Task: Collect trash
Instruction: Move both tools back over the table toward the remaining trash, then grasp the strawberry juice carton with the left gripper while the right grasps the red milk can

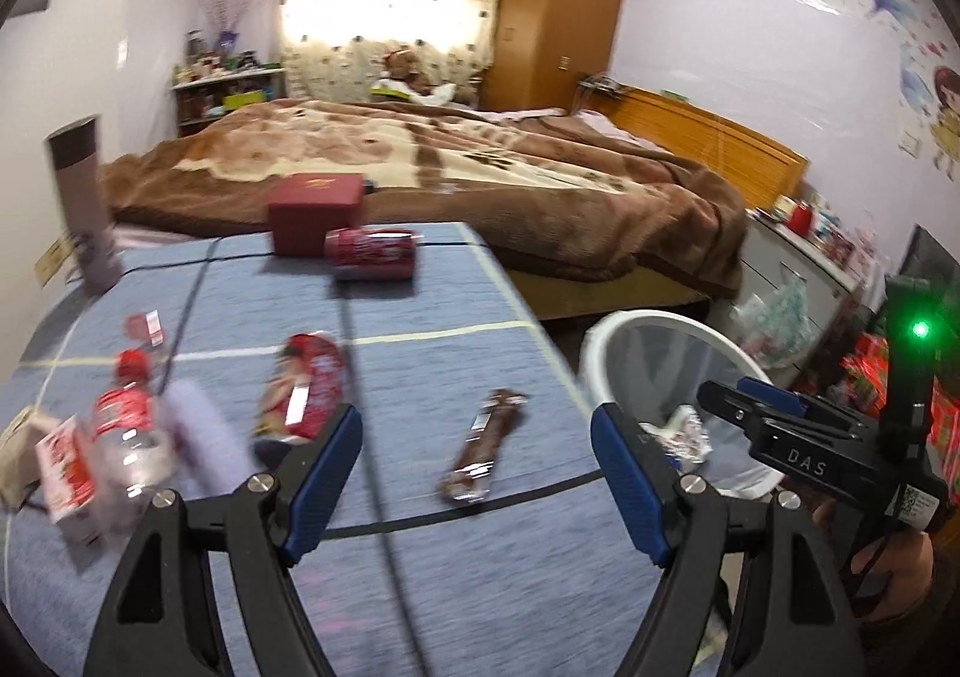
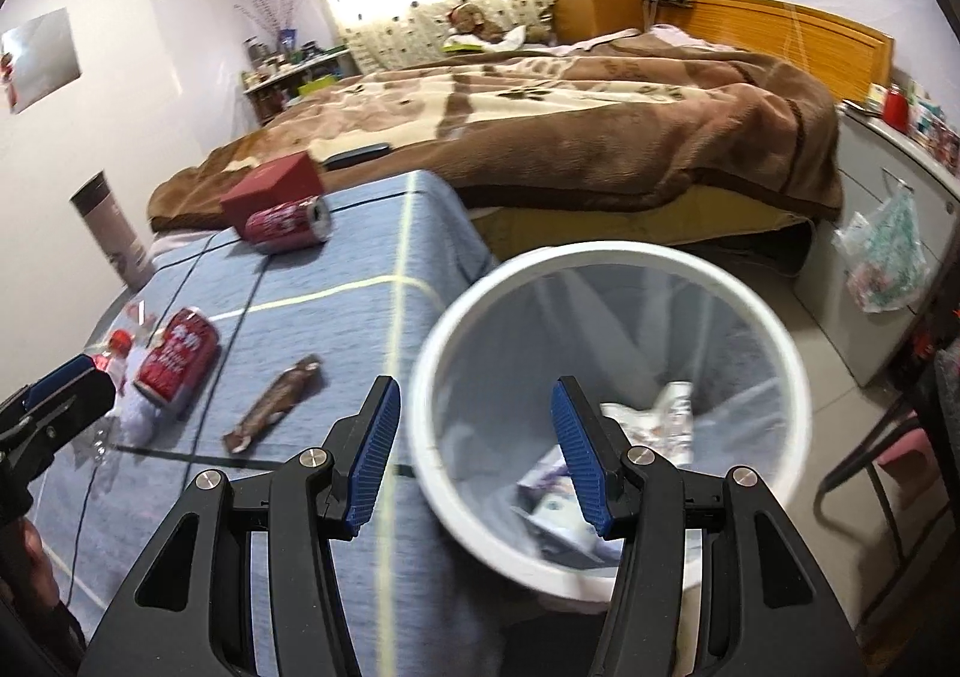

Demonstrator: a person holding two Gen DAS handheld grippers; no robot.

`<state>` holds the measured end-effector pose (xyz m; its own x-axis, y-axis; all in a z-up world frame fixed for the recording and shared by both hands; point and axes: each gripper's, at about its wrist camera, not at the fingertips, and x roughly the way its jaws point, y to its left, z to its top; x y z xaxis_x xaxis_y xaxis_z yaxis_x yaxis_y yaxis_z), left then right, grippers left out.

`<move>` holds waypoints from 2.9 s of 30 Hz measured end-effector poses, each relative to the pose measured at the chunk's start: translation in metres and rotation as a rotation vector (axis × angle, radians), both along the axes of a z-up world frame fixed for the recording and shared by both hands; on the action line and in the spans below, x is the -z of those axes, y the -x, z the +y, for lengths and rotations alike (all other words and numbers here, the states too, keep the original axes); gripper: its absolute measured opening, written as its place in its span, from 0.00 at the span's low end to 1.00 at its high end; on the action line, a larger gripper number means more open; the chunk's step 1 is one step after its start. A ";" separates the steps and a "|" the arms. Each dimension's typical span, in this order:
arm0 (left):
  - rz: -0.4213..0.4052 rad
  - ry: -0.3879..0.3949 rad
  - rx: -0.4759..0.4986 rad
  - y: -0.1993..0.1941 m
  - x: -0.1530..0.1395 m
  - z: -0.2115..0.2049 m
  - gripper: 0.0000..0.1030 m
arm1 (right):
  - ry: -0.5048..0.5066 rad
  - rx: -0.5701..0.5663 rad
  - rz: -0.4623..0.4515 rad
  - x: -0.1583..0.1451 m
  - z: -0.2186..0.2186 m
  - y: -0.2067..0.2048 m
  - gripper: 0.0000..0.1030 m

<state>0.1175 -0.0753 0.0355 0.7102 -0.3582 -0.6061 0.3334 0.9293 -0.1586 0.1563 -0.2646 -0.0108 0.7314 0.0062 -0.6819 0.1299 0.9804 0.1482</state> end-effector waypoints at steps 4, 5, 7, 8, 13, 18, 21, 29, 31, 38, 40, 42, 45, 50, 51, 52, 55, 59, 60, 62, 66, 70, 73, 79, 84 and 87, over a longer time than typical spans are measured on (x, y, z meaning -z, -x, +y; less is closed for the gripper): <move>-0.001 0.001 -0.083 0.001 0.004 0.033 0.78 | 0.002 -0.055 0.006 0.003 0.021 -0.008 0.53; 0.000 0.009 -0.099 0.002 0.005 0.042 0.78 | 0.001 -0.062 0.007 0.003 0.025 -0.008 0.53; 0.007 0.009 -0.135 0.003 0.008 0.058 0.78 | 0.001 -0.091 0.012 0.004 0.036 -0.013 0.53; 0.008 0.007 -0.154 0.003 0.010 0.066 0.78 | 0.003 -0.102 0.012 0.004 0.042 -0.015 0.53; 0.022 0.011 -0.219 0.005 0.016 0.100 0.78 | 0.004 -0.150 0.014 0.004 0.067 -0.025 0.53; 0.030 0.009 -0.272 0.006 0.020 0.126 0.78 | 0.003 -0.186 0.019 0.003 0.085 -0.031 0.53; 0.041 0.006 -0.316 0.005 0.023 0.146 0.78 | 0.013 -0.217 0.016 0.000 0.101 -0.037 0.53; 0.071 -0.006 -0.398 0.001 0.030 0.187 0.78 | 0.002 -0.267 0.030 0.000 0.136 -0.055 0.53; 0.082 -0.002 -0.413 -0.002 0.033 0.195 0.78 | -0.003 -0.273 0.038 0.001 0.142 -0.059 0.53; 0.141 -0.004 -0.461 -0.017 0.047 0.212 0.78 | -0.037 -0.274 0.065 0.006 0.160 -0.077 0.53; 0.161 0.005 -0.470 -0.022 0.052 0.214 0.78 | -0.041 -0.274 0.079 0.010 0.165 -0.082 0.53; 0.170 0.004 -0.476 -0.026 0.055 0.216 0.78 | -0.032 -0.267 0.087 0.012 0.168 -0.085 0.53; 0.181 -0.005 -0.474 -0.032 0.058 0.214 0.78 | -0.032 -0.268 0.072 0.013 0.170 -0.087 0.54; 0.195 -0.005 -0.464 -0.045 0.061 0.213 0.78 | -0.036 -0.270 0.080 0.012 0.175 -0.093 0.55; 0.199 -0.004 -0.463 -0.048 0.062 0.214 0.78 | -0.030 -0.273 0.080 0.011 0.177 -0.093 0.55; 0.204 -0.004 -0.461 -0.050 0.064 0.213 0.78 | -0.025 -0.277 0.079 0.011 0.179 -0.093 0.55; 0.219 -0.011 -0.459 -0.052 0.069 0.213 0.78 | -0.030 -0.294 0.085 0.013 0.183 -0.093 0.55; 0.242 -0.009 -0.448 -0.054 0.075 0.212 0.78 | -0.015 -0.305 0.097 0.016 0.187 -0.094 0.55; 0.246 -0.010 -0.446 -0.054 0.077 0.212 0.78 | -0.013 -0.309 0.109 0.018 0.189 -0.095 0.55; 0.247 -0.003 -0.442 -0.052 0.078 0.214 0.78 | -0.019 -0.320 0.116 0.021 0.190 -0.094 0.55; 0.240 -0.015 -0.446 -0.049 0.075 0.216 0.78 | -0.010 -0.327 0.125 0.023 0.192 -0.093 0.56; 0.232 -0.023 -0.459 -0.044 0.074 0.220 0.78 | 0.010 -0.337 0.136 0.027 0.194 -0.090 0.56; 0.227 -0.031 -0.458 -0.043 0.073 0.222 0.78 | 0.037 -0.332 0.137 0.029 0.196 -0.089 0.56; 0.249 -0.034 -0.458 -0.047 0.078 0.222 0.78 | 0.075 -0.321 0.146 0.031 0.197 -0.088 0.56; 0.237 -0.035 -0.471 -0.049 0.077 0.222 0.78 | 0.082 -0.320 0.146 0.032 0.196 -0.089 0.56; 0.237 -0.032 -0.466 -0.050 0.077 0.221 0.71 | 0.082 -0.313 0.136 0.032 0.196 -0.088 0.56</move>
<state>0.1674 0.1453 -0.0417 0.6320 -0.0151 -0.7748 -0.1586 0.9761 -0.1484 0.2446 -0.0687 -0.0424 0.6053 0.1574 -0.7803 -0.1662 0.9836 0.0695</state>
